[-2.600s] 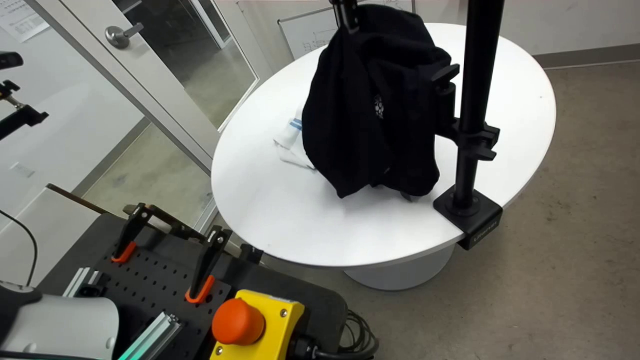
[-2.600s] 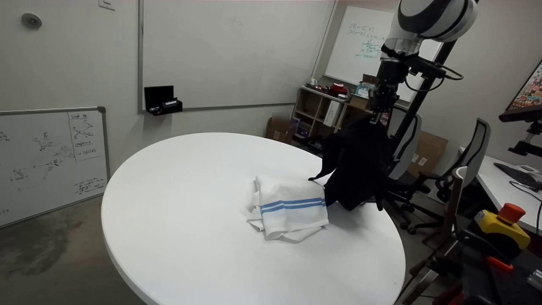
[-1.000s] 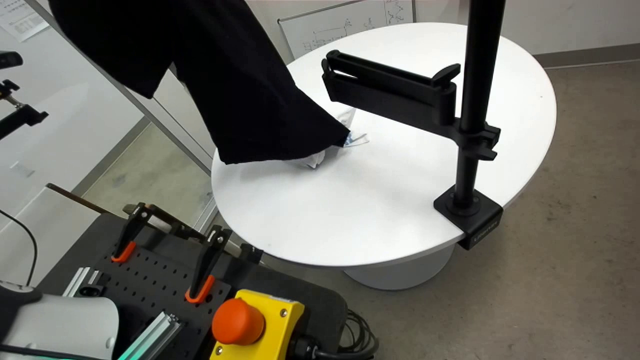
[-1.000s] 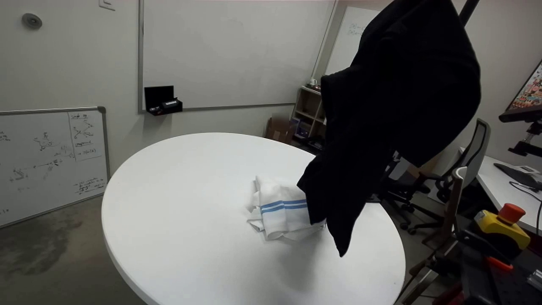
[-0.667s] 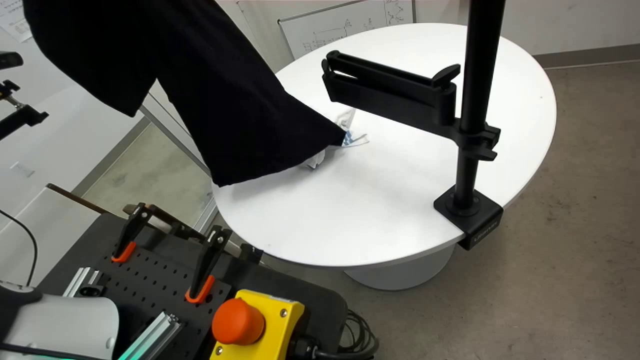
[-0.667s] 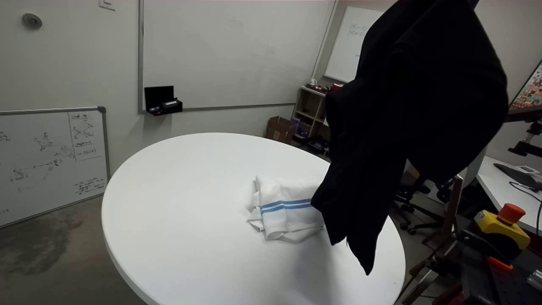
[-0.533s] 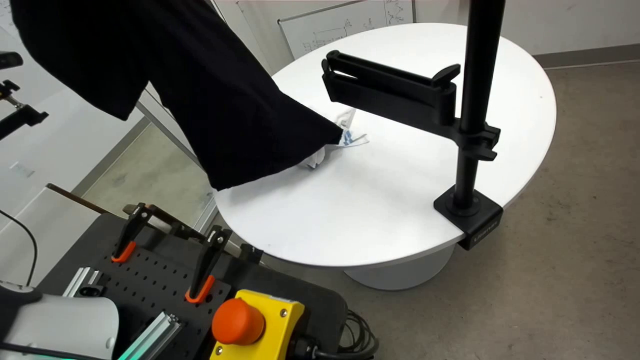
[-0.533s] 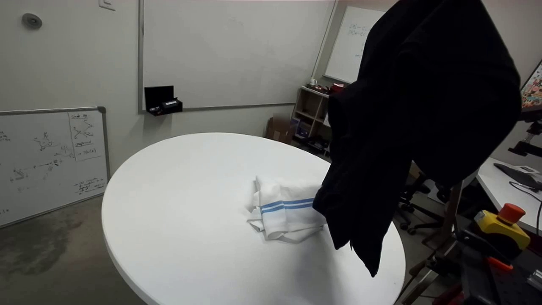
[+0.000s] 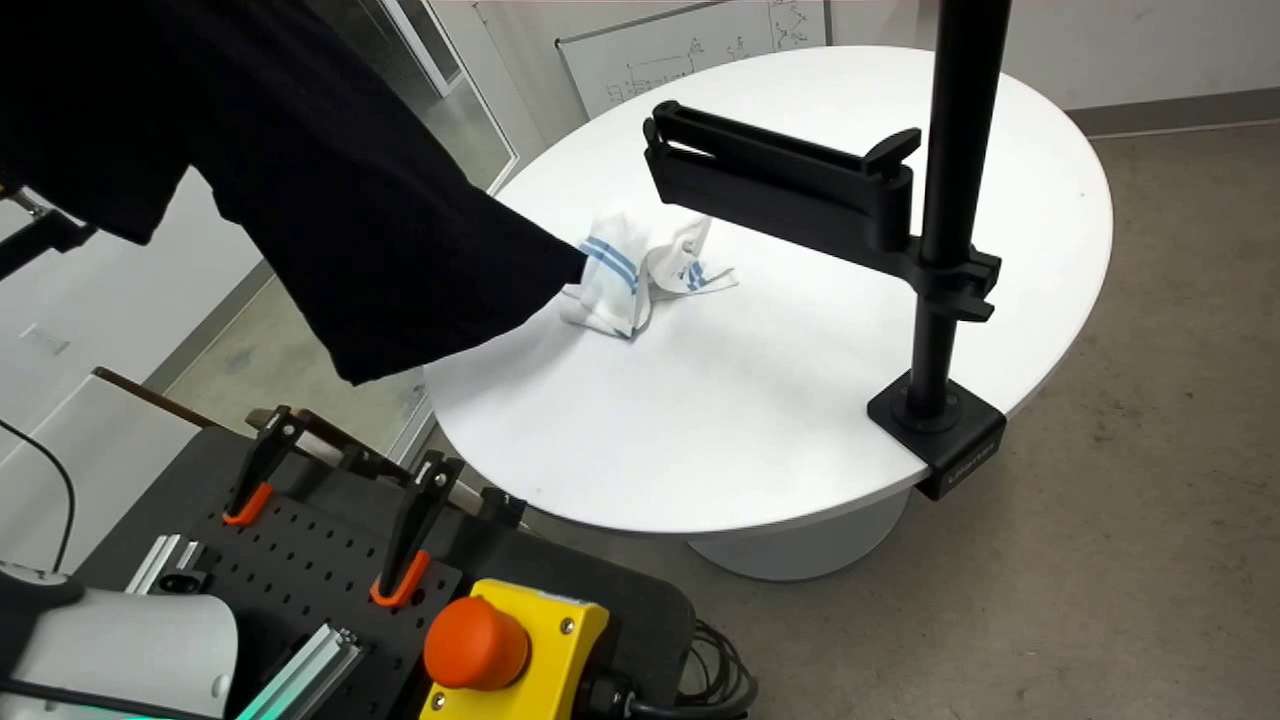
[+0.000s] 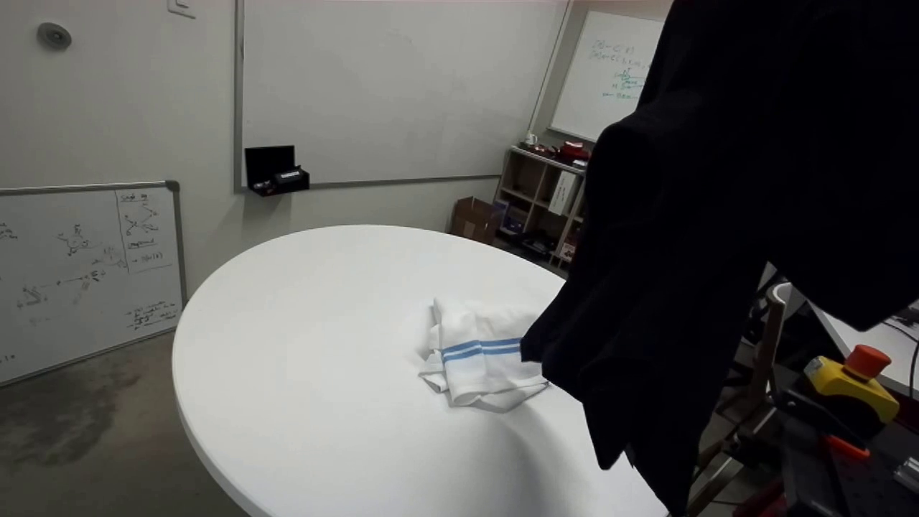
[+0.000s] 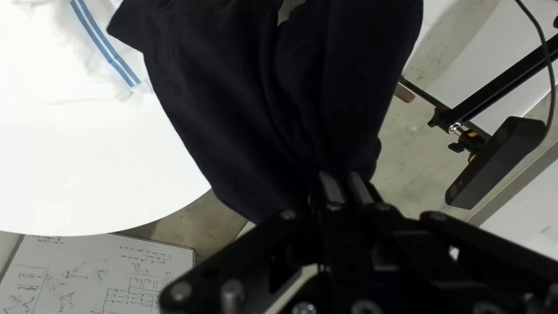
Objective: Put the black clothing on the table
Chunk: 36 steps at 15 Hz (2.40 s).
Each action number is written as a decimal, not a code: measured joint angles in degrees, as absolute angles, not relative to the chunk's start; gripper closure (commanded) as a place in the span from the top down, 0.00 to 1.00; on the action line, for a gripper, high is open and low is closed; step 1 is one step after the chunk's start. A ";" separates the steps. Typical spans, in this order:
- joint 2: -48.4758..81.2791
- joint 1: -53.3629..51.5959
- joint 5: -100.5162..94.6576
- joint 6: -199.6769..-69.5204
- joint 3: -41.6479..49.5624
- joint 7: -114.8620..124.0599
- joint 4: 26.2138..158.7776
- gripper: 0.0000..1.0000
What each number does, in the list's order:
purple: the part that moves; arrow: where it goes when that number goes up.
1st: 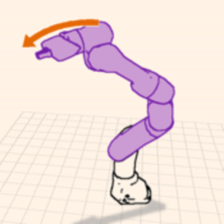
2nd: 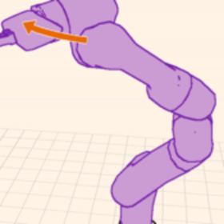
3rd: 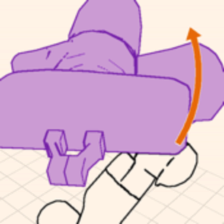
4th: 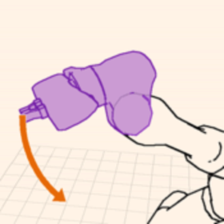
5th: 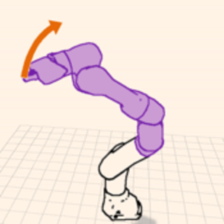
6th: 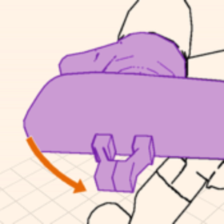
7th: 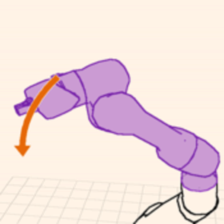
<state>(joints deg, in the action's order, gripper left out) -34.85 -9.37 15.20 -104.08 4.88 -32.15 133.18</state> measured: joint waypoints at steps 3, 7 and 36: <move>-35.73 -10.82 15.20 -104.05 4.00 -32.15 133.35 0.02; -36.15 -11.29 14.96 -104.05 3.56 -31.95 133.45 0.02; -7.51 -6.07 -2.25 -145.01 0.17 -21.13 144.13 0.75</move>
